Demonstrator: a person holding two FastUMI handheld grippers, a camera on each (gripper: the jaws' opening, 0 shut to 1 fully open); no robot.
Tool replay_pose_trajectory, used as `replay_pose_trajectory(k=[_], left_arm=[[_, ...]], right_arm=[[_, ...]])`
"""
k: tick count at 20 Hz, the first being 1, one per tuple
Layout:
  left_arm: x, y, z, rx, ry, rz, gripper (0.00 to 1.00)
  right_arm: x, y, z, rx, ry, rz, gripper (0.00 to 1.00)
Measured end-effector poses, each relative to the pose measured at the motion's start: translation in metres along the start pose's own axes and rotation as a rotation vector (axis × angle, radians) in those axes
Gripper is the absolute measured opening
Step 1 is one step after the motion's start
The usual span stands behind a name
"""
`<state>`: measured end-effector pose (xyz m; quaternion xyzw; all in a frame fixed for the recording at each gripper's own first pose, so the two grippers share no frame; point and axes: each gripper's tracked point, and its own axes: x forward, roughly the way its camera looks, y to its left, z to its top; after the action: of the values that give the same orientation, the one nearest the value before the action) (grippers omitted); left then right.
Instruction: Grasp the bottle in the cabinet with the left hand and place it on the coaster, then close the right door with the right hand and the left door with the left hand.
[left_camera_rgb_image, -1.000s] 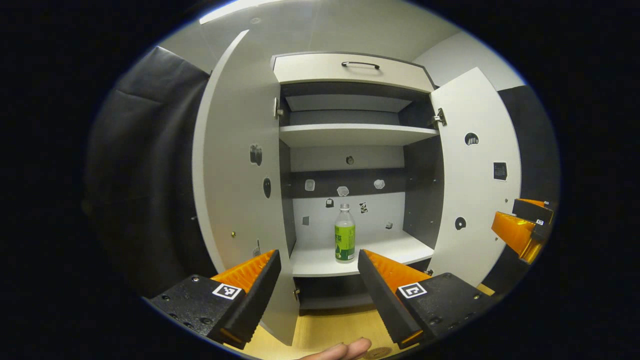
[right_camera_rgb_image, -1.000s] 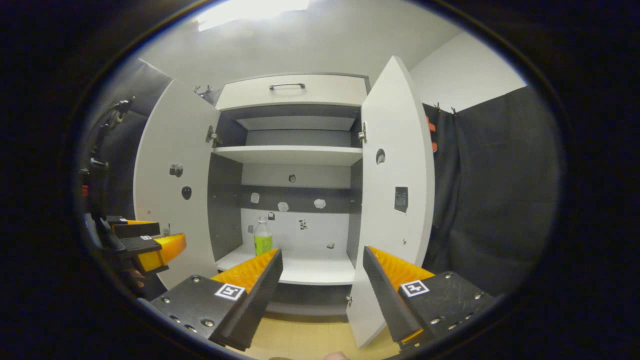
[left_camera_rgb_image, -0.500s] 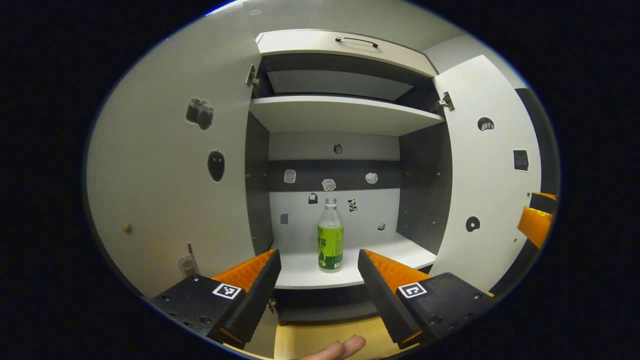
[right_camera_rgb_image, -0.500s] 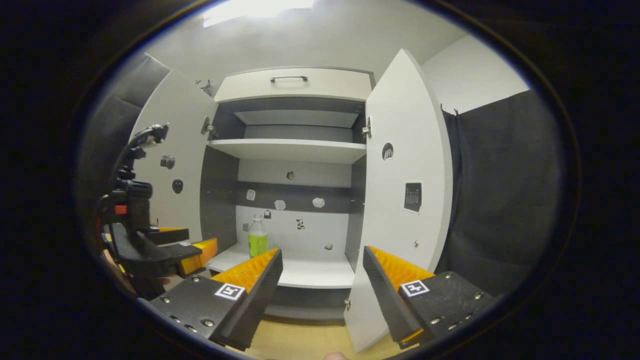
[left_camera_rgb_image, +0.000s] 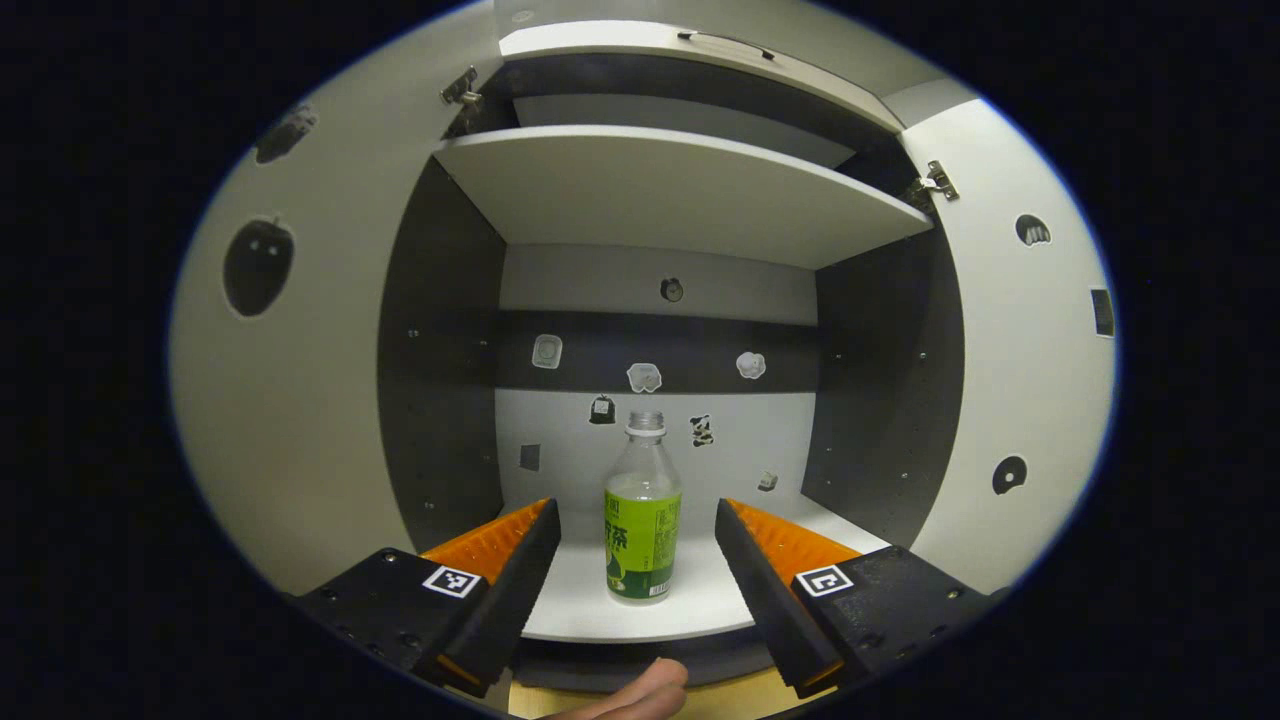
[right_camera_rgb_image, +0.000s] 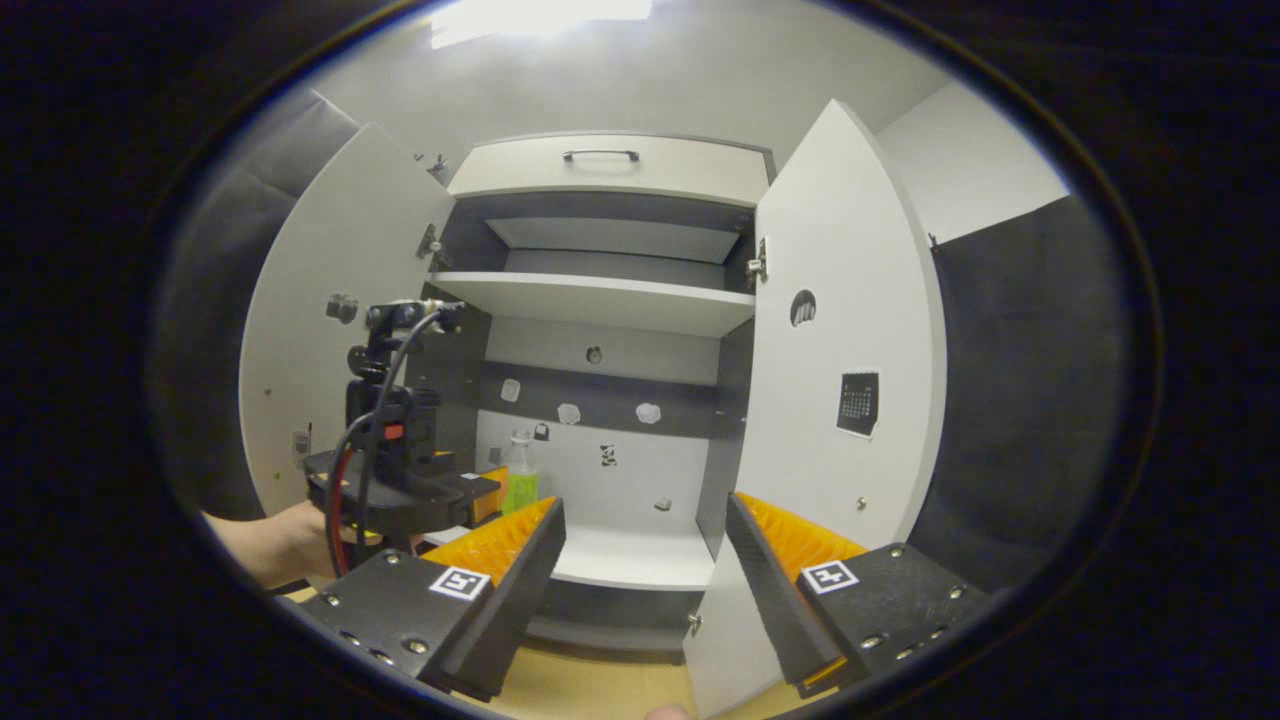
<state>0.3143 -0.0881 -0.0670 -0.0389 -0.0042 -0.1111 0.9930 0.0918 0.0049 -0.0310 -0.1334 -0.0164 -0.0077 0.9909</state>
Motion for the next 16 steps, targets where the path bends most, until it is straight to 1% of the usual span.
replay_pose_trajectory(k=[2,4,6,9,11,12,14,15,16], left_arm=[[0.022,-0.003,-0.013,-0.005,0.022,-0.008,0.98],[0.042,-0.004,-0.024,-0.001,0.040,-0.015,0.99],[0.060,0.000,-0.035,0.017,0.053,0.007,0.98],[0.080,0.005,-0.046,0.014,0.069,0.032,0.98],[0.091,0.007,-0.053,0.008,0.079,0.041,0.99],[0.097,0.011,-0.057,0.020,0.086,0.059,0.98],[0.103,0.006,-0.063,0.020,0.101,0.038,0.98],[0.102,0.003,-0.065,0.012,0.113,0.025,0.96],[0.102,0.004,-0.064,0.020,0.109,0.023,0.80]], right_arm=[[0.004,-0.005,-0.002,0.011,-0.005,-0.021,0.98],[0.005,-0.007,-0.004,0.011,-0.006,-0.022,0.98],[0.005,-0.010,-0.008,0.012,0.001,-0.027,0.98],[-0.001,-0.014,-0.016,0.019,0.009,-0.027,0.97],[-0.008,-0.019,-0.021,0.005,0.019,-0.035,0.98],[-0.013,-0.019,-0.024,-0.009,0.025,-0.030,0.98],[-0.021,-0.021,-0.025,-0.035,0.030,-0.015,0.98],[-0.025,-0.022,-0.023,-0.037,0.023,-0.012,0.97],[-0.029,-0.023,-0.023,-0.029,0.020,-0.008,0.96]])
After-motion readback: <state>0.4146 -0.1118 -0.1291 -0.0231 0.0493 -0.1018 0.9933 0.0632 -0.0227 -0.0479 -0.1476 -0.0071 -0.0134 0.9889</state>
